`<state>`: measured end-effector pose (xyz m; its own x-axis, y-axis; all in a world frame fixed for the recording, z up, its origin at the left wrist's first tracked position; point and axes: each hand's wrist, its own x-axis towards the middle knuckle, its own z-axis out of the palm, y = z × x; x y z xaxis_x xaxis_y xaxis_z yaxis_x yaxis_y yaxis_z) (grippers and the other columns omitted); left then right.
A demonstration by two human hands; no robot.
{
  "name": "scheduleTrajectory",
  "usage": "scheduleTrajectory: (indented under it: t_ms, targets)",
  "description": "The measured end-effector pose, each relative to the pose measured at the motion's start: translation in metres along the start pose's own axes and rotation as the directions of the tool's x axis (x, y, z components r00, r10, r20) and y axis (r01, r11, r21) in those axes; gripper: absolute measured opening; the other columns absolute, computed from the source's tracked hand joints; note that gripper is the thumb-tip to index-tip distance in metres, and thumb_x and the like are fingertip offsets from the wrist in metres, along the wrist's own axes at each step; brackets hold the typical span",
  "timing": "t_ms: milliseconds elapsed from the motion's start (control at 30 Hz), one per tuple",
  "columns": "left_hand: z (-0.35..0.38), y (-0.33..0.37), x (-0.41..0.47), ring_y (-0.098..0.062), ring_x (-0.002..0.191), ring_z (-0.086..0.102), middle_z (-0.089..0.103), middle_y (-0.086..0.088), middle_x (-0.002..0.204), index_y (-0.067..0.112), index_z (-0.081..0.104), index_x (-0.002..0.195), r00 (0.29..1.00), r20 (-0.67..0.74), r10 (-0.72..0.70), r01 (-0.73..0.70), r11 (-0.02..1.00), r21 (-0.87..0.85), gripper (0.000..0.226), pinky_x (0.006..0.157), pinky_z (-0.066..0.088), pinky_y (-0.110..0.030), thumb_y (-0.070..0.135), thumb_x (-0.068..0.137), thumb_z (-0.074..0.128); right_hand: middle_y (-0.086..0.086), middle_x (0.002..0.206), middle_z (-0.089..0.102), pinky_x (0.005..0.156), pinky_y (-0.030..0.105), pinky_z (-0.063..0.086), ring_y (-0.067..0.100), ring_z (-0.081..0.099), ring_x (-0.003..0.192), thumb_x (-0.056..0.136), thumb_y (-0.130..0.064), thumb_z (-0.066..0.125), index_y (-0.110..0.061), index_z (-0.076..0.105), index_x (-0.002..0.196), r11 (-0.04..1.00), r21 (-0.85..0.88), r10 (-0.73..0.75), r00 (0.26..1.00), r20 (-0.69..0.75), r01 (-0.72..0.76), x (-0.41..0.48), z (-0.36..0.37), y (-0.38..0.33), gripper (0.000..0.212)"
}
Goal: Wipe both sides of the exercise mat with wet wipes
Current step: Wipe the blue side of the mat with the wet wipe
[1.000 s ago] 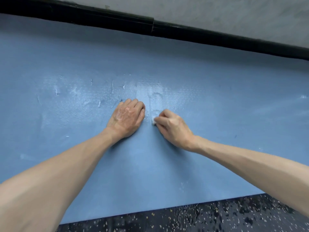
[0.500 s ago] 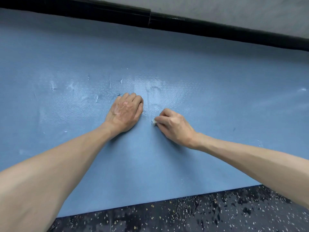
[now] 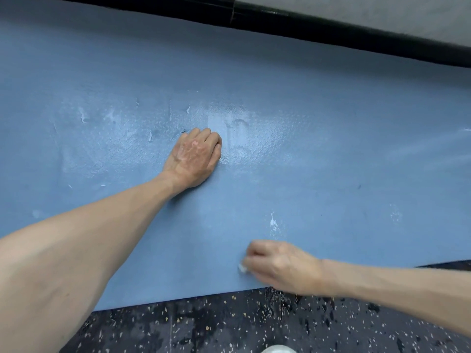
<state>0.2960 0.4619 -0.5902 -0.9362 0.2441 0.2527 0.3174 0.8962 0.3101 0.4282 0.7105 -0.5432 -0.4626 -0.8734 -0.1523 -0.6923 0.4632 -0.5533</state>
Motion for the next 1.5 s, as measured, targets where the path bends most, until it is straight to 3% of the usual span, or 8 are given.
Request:
scheduleTrajectory:
  t_ms: [200, 500, 633, 733, 933, 1067, 1267, 1500]
  targets:
    - [-0.001, 0.000, 0.000, -0.030, 0.074, 0.049, 0.056, -0.008, 0.082, 0.012, 0.056, 0.089, 1.000, -0.002, 0.006, -0.006, 1.000, 0.006, 0.033, 0.067, 0.038, -0.043, 0.029, 0.096, 0.029, 0.009, 0.082, 0.058, 0.052, 0.029, 0.048, 0.027, 0.056, 0.059, 0.086, -0.010, 0.061, -0.008, 0.071, 0.086, 0.965, -0.073, 0.211, 0.907, -0.365, -0.254, 0.065, -0.043, 0.041, 0.010]
    - [0.000, -0.001, 0.000, -0.028, 0.072, 0.048, 0.056, -0.007, 0.081, 0.012, 0.056, 0.089, 1.000, -0.012, 0.007, -0.007, 1.000, 0.003, 0.033, 0.066, 0.036, -0.041, 0.028, 0.096, 0.029, 0.006, 0.093, 0.053, 0.048, 0.032, 0.045, 0.015, 0.039, 0.059, 0.100, -0.015, 0.048, -0.006, 0.062, 0.104, 0.999, 0.041, 0.025, 0.999, 0.042, -0.026, -0.021, 0.014, -0.019, 0.016]
    - [0.001, -0.001, 0.000, -0.028, 0.074, 0.048, 0.056, -0.007, 0.082, 0.011, 0.056, 0.090, 1.000, -0.007, 0.005, -0.005, 1.000, -0.012, 0.033, 0.067, 0.035, -0.040, 0.029, 0.096, 0.029, 0.009, 0.091, 0.056, 0.047, 0.033, 0.049, 0.020, 0.050, 0.063, 0.100, -0.017, 0.044, -0.003, 0.062, 0.098, 0.995, 0.002, -0.095, 0.986, 0.139, 0.096, -0.015, 0.005, -0.012, 0.024]
    - [0.001, -0.001, 0.000, -0.029, 0.074, 0.049, 0.056, -0.008, 0.082, 0.011, 0.057, 0.089, 1.000, -0.013, 0.008, -0.008, 1.000, -0.018, 0.033, 0.067, 0.037, -0.041, 0.029, 0.096, 0.030, 0.013, 0.090, 0.058, 0.057, 0.038, 0.051, 0.028, 0.059, 0.068, 0.097, -0.019, 0.046, -0.003, 0.065, 0.096, 0.997, -0.022, -0.075, 0.994, 0.073, 0.077, 0.010, -0.012, 0.008, 0.025]
    - [0.000, -0.002, 0.001, -0.029, 0.072, 0.048, 0.056, -0.008, 0.081, 0.011, 0.056, 0.089, 1.000, -0.018, 0.018, -0.018, 1.000, -0.013, 0.031, 0.065, 0.038, -0.041, 0.028, 0.096, 0.031, 0.012, 0.084, 0.059, 0.056, 0.036, 0.053, 0.031, 0.060, 0.064, 0.087, -0.012, 0.054, -0.009, 0.072, 0.089, 0.944, -0.156, 0.214, 0.902, -0.374, -0.289, 0.068, -0.070, 0.079, 0.018]
    - [0.001, -0.003, 0.000, -0.029, 0.071, 0.048, 0.056, -0.008, 0.080, 0.011, 0.056, 0.088, 1.000, -0.021, 0.014, -0.014, 1.000, -0.008, 0.030, 0.064, 0.038, -0.041, 0.027, 0.096, 0.032, 0.011, 0.085, 0.057, 0.051, 0.034, 0.047, 0.029, 0.055, 0.059, 0.093, -0.020, 0.049, -0.007, 0.067, 0.092, 0.964, -0.173, 0.154, 0.954, -0.256, -0.202, 0.032, -0.047, 0.054, 0.022]
    - [0.001, -0.002, 0.000, -0.028, 0.072, 0.048, 0.056, -0.007, 0.082, 0.012, 0.056, 0.089, 1.000, -0.011, 0.014, -0.014, 1.000, -0.012, 0.031, 0.066, 0.039, -0.042, 0.028, 0.096, 0.031, 0.008, 0.097, 0.056, 0.056, 0.035, 0.052, 0.020, 0.055, 0.072, 0.101, -0.016, 0.043, -0.009, 0.054, 0.104, 0.997, -0.033, -0.063, 0.970, 0.237, 0.073, -0.059, -0.003, 0.004, 0.013]
    - [0.002, -0.003, 0.001, -0.028, 0.072, 0.047, 0.056, -0.007, 0.082, 0.011, 0.056, 0.089, 1.000, -0.013, 0.022, -0.022, 1.000, -0.010, 0.031, 0.066, 0.036, -0.040, 0.028, 0.096, 0.031, 0.012, 0.091, 0.059, 0.060, 0.034, 0.047, 0.028, 0.059, 0.068, 0.092, -0.018, 0.048, -0.006, 0.066, 0.093, 0.990, -0.143, -0.007, 0.999, -0.033, 0.002, 0.020, -0.041, 0.050, 0.022]
